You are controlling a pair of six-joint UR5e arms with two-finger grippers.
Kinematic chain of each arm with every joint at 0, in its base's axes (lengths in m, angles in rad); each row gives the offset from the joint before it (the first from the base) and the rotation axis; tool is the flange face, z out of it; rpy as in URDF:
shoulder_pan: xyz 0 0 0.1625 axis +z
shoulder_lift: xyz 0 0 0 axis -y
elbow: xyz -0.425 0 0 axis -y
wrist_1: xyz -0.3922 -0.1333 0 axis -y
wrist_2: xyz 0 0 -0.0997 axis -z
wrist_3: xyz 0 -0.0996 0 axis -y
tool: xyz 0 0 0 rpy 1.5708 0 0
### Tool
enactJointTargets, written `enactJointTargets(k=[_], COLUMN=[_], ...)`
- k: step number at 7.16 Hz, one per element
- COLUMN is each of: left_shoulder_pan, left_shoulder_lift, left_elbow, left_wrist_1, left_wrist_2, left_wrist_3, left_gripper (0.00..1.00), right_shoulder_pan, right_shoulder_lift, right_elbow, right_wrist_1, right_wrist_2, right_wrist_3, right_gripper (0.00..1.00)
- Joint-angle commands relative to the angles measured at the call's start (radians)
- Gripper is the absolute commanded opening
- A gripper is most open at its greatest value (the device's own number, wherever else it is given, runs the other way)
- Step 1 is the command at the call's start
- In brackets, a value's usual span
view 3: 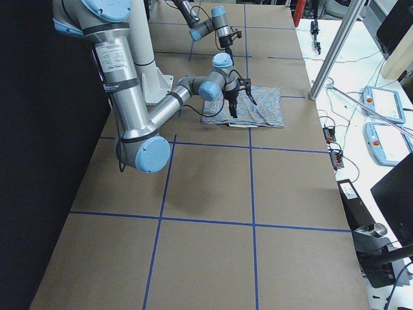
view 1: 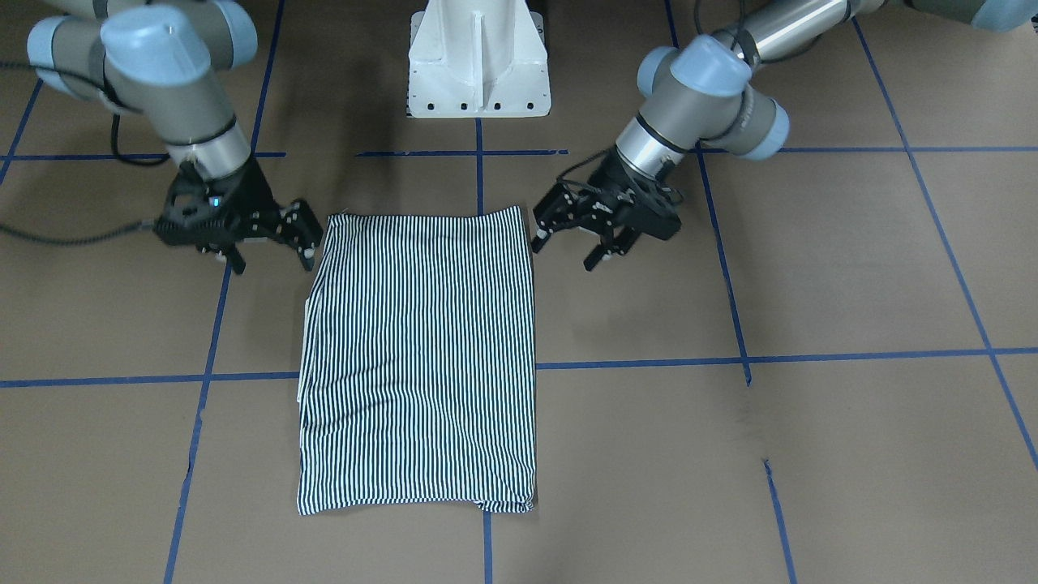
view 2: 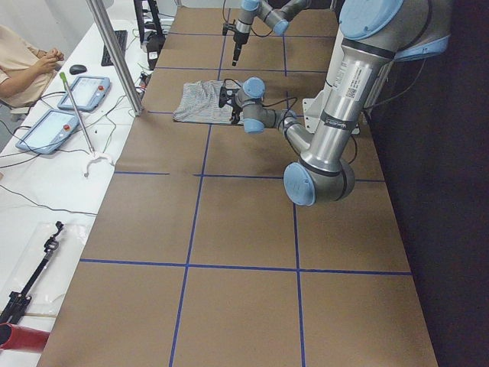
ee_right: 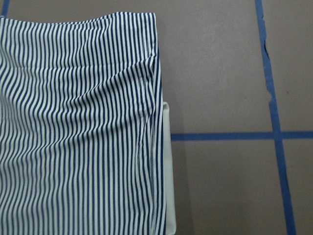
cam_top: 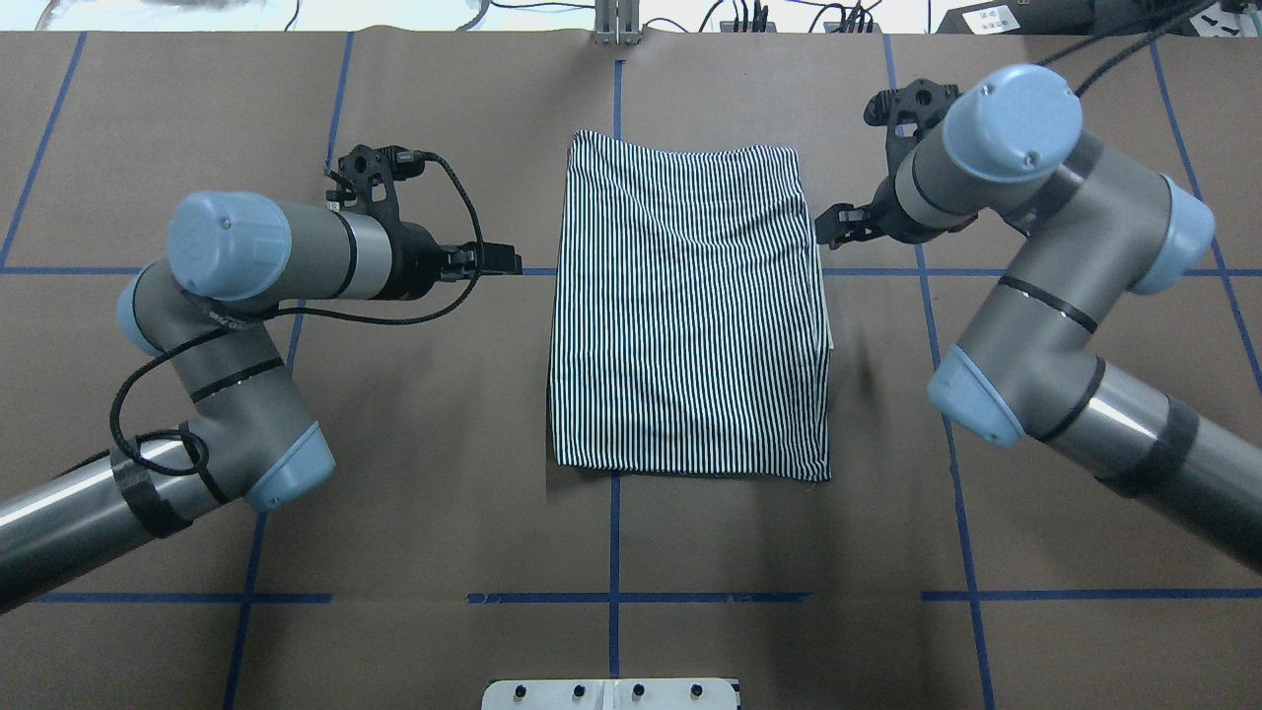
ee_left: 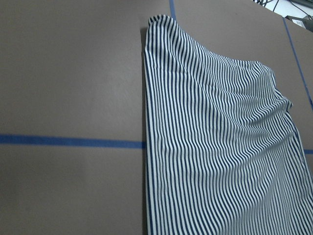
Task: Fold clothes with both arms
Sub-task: 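Move both grippers to the shirt's near corners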
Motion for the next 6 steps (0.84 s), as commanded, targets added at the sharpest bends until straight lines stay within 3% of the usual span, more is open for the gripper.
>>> enactJointTargets(k=[1, 3, 5, 6], left_shoulder_pan=[0.107, 0.167, 0.184, 0.193], left_shoulder_lift=[0.007, 0.01, 0.013, 0.012], left_elbow=[-0.1, -0.088, -0.076, -0.059], left_wrist_1=[0.111, 0.111, 0.111, 0.109], left_wrist_2=[0.105, 0.199, 0.228, 0.24], left_wrist_3=[-0.113, -0.227, -0.313, -0.327], left_gripper=[1.0, 1.0, 1.0, 1.0], right_shoulder_pan=[-0.105, -0.213, -0.24, -0.263], right_shoulder_lift=[-0.1, -0.088, -0.089, -0.086], right_elbow=[0.1, 0.103, 0.085, 0.077], right_wrist_1=[0.167, 0.179, 0.355, 0.379], right_wrist_2=[-0.079, -0.291, -0.385, -0.456], right_wrist_3=[0.254, 0.489, 0.699, 0.761], right_gripper=[1.0, 1.0, 1.0, 0.99])
